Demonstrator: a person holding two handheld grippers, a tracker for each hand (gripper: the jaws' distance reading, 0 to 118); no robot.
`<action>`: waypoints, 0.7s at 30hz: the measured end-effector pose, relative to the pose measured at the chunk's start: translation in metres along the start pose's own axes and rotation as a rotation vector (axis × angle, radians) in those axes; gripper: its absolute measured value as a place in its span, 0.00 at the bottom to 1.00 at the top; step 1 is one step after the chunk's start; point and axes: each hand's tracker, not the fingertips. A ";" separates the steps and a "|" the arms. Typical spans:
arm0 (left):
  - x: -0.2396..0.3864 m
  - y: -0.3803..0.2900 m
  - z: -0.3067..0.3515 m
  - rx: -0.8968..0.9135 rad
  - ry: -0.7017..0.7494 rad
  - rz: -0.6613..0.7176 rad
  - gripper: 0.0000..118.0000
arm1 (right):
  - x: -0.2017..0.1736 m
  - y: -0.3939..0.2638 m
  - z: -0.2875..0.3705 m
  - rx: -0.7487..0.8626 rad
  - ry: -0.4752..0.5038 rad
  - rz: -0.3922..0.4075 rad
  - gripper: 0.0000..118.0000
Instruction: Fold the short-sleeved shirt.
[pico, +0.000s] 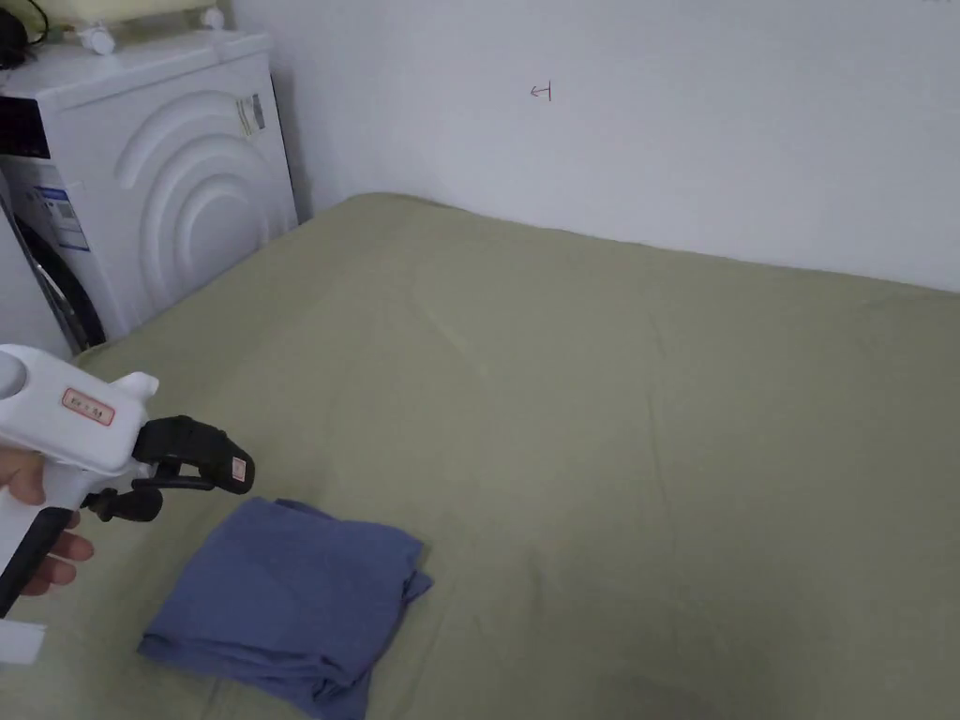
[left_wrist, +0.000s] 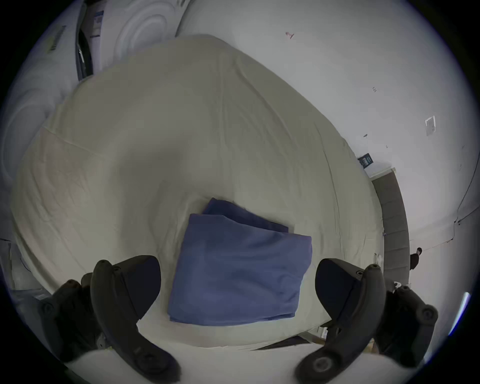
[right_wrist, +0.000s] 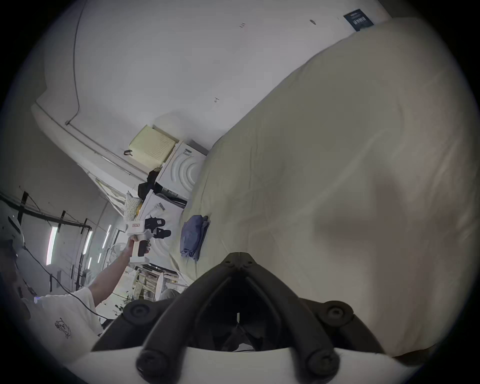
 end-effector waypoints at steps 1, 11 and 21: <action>0.013 -0.018 0.000 0.011 0.006 -0.009 1.00 | -0.002 0.000 0.003 0.003 0.001 0.008 0.01; 0.192 -0.134 -0.036 0.280 -0.083 -0.163 0.00 | -0.069 0.013 0.049 0.208 -0.247 0.383 0.01; 0.413 -0.306 -0.027 0.864 0.067 -0.464 0.00 | -0.119 -0.007 0.066 0.635 -0.777 0.711 0.01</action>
